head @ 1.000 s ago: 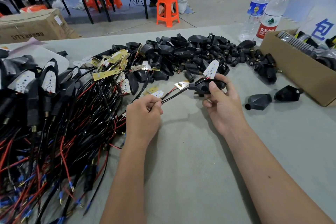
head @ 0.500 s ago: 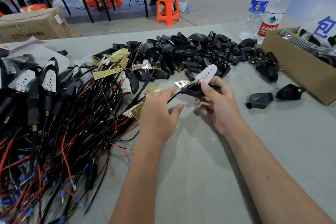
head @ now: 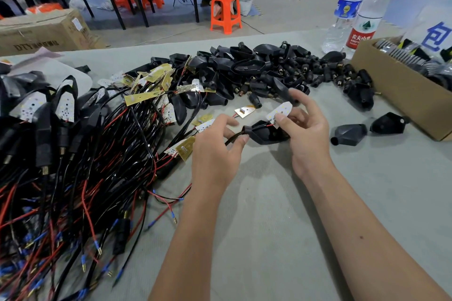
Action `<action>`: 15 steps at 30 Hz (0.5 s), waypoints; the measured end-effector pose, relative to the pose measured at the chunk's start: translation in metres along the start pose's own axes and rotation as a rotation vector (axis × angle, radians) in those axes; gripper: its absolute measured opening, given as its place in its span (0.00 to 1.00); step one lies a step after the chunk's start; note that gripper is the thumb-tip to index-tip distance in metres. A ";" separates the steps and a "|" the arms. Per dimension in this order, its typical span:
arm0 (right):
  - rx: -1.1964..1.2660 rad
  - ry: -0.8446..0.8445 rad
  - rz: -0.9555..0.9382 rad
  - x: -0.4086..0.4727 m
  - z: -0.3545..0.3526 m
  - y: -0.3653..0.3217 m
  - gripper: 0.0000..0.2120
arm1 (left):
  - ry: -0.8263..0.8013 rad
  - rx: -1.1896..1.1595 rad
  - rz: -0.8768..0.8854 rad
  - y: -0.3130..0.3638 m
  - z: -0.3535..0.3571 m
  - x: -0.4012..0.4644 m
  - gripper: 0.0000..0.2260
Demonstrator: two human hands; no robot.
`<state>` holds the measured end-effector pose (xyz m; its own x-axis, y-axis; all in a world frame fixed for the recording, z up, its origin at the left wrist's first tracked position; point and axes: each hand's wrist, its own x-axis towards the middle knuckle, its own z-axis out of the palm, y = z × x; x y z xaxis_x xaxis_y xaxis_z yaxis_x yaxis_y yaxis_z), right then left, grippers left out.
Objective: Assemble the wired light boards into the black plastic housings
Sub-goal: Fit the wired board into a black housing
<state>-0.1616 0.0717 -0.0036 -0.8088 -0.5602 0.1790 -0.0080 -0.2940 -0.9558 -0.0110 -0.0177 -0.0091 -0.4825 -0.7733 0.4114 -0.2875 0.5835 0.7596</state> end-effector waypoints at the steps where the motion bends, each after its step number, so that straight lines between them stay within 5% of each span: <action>1: -0.018 -0.006 -0.004 -0.001 0.000 -0.001 0.19 | -0.020 0.013 0.010 0.000 -0.001 0.000 0.10; 7: -0.057 0.043 0.046 -0.005 0.003 -0.001 0.04 | 0.020 0.068 0.047 0.004 -0.002 -0.001 0.06; 15: -0.170 0.083 0.022 -0.007 0.008 0.003 0.03 | 0.008 -0.078 0.094 0.009 0.007 0.000 0.07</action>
<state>-0.1510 0.0689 -0.0055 -0.8554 -0.4973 0.1449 -0.0836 -0.1434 -0.9861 -0.0194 -0.0106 -0.0061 -0.4979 -0.7179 0.4865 -0.1754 0.6327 0.7543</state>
